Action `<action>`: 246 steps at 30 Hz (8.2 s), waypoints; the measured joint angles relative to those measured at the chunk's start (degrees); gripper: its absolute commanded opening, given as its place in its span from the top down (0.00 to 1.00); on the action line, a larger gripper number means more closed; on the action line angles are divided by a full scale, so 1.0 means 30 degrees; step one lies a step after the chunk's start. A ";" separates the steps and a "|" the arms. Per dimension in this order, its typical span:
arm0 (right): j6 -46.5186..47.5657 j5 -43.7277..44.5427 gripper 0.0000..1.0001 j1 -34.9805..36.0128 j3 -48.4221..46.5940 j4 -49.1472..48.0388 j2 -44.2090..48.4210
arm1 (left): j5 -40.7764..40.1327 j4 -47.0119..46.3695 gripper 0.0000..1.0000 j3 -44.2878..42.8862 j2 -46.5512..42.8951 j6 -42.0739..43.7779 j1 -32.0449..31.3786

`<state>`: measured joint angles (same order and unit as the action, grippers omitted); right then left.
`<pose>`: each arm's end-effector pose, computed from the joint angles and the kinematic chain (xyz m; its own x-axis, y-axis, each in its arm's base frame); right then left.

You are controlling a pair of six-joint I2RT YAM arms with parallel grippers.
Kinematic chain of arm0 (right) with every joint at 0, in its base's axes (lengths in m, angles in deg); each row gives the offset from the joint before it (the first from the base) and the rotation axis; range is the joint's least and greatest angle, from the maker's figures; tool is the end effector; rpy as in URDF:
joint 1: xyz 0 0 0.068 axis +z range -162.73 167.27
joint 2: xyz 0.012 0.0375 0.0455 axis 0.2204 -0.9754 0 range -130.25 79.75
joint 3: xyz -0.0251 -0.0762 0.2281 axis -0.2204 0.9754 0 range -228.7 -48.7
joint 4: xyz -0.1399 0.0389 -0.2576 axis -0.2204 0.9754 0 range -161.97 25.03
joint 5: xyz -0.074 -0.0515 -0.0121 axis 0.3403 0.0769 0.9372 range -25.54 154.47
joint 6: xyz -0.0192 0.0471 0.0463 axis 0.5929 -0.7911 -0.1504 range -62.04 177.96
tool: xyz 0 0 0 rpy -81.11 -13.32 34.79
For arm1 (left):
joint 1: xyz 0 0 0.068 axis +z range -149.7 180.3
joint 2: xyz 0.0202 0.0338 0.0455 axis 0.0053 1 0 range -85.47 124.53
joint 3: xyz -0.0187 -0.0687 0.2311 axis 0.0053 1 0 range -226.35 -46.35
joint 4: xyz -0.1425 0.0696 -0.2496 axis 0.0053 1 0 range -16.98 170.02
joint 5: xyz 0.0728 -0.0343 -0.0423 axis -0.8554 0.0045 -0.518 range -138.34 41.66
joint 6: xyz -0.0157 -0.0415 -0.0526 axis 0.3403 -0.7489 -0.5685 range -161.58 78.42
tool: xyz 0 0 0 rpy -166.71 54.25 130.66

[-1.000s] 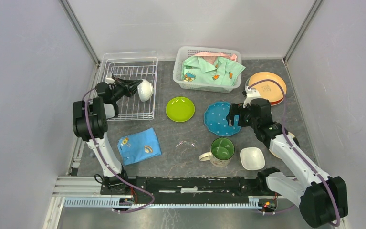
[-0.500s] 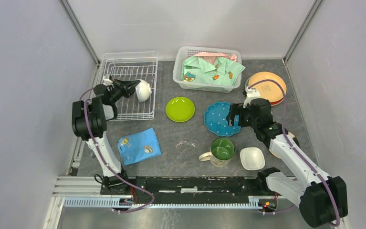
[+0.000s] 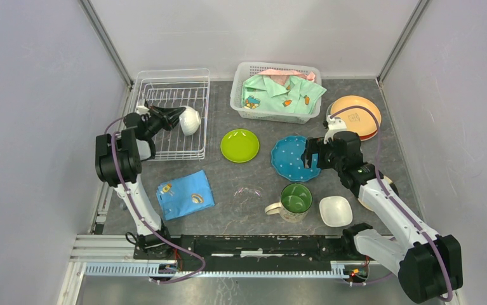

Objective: Load the mixed dishes into the dish rack
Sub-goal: Turn the bowl upside down on the dish rack, then pick up the bowl from the center of the board.

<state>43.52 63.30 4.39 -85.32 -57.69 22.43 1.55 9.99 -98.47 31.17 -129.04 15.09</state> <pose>0.2724 0.0851 0.1910 -0.6079 0.0736 -0.7906 -0.1639 0.9626 0.2156 0.4062 0.0632 0.0898 -0.5755 -0.8175 -0.0244 0.0004 0.0296 -0.9996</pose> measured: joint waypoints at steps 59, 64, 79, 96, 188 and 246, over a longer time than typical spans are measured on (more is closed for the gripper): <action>0.0517 0.0036 0.02 -0.0124 0.0000 0.0080 -0.0197 | -1.0302 2.5726 0.21 -0.7883 -0.3628 1.6291 0.0809; 0.0576 0.0036 0.02 -0.0124 0.0000 0.0146 -0.0219 | -1.1373 2.6520 0.22 -0.7883 -0.4291 1.7792 0.0233; 0.0758 0.0051 0.02 -0.0124 0.0000 0.0364 -0.0015 | -1.1752 2.7124 0.30 -0.9413 -0.3446 2.2156 -0.1916; 0.0925 0.0036 0.02 -0.0124 0.0000 0.0408 0.0124 | -0.7825 2.6410 0.41 -0.9581 -0.2477 2.3547 -0.1974; -0.8663 0.9559 0.15 -0.0124 -0.6171 1.1067 -0.3563 | -1.5533 2.8152 0.00 0.0947 -2.1260 2.3642 -1.1759; -1.6517 0.7206 1.00 -0.0379 -0.0430 1.3325 -0.2433 | -1.7558 2.7409 0.10 0.1865 -2.3467 2.3693 -1.2356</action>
<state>-6.03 84.91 3.25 -86.61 -17.71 15.13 -51.13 92.22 -92.87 -39.23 -57.96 -21.98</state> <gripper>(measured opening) 0.023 0.918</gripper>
